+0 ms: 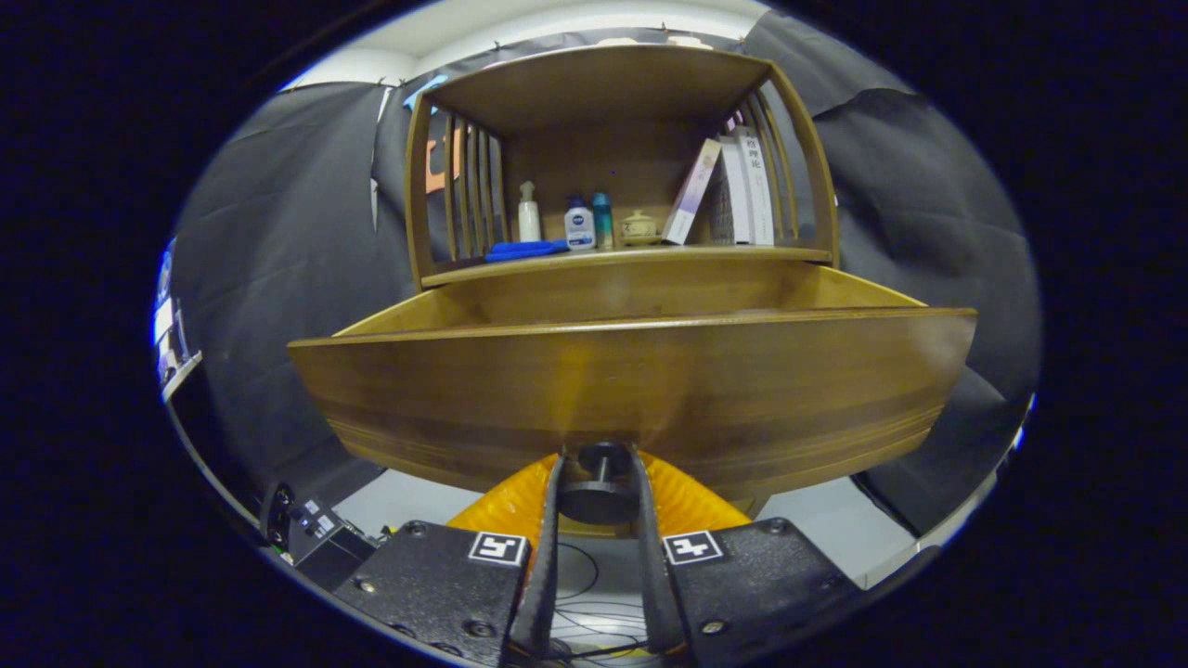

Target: Pull open the drawer, take out the items inside it, and place them on the countertop above the cabinet.

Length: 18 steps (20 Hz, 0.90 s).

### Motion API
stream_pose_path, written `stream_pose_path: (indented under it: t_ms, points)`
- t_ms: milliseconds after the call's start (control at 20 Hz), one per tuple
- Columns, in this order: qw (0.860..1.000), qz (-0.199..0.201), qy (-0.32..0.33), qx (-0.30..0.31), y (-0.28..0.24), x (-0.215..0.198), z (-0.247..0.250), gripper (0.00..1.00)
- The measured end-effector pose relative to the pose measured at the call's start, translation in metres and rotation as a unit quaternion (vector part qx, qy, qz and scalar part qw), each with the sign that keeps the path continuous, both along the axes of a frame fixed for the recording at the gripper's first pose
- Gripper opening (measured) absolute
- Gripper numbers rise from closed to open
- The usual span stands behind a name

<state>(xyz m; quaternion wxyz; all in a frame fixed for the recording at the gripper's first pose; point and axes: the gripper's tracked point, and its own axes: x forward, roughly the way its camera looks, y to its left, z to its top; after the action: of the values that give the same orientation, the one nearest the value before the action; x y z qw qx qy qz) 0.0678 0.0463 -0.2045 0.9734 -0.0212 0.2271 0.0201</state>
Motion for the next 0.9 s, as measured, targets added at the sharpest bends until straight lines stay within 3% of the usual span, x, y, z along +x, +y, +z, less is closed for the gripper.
stream_pose_path:
  t_ms: [50, 200, 450, 550, 900]
  points:
    - [1.0, 0.002, 0.005, -0.001, 0.0, -0.002, 0.004, 0.46]
    - [0.999, 0.026, 0.012, 0.014, 0.011, -0.01, 0.03, 0.49]
    - [0.996, 0.08, 0.014, 0.03, 0.046, -0.014, 0.081, 0.68]
    - [0.994, 0.1, 0.016, 0.036, 0.061, -0.01, 0.096, 0.7]
    - [0.994, 0.087, 0.068, 0.008, 0.049, 0.049, 0.109, 0.77]
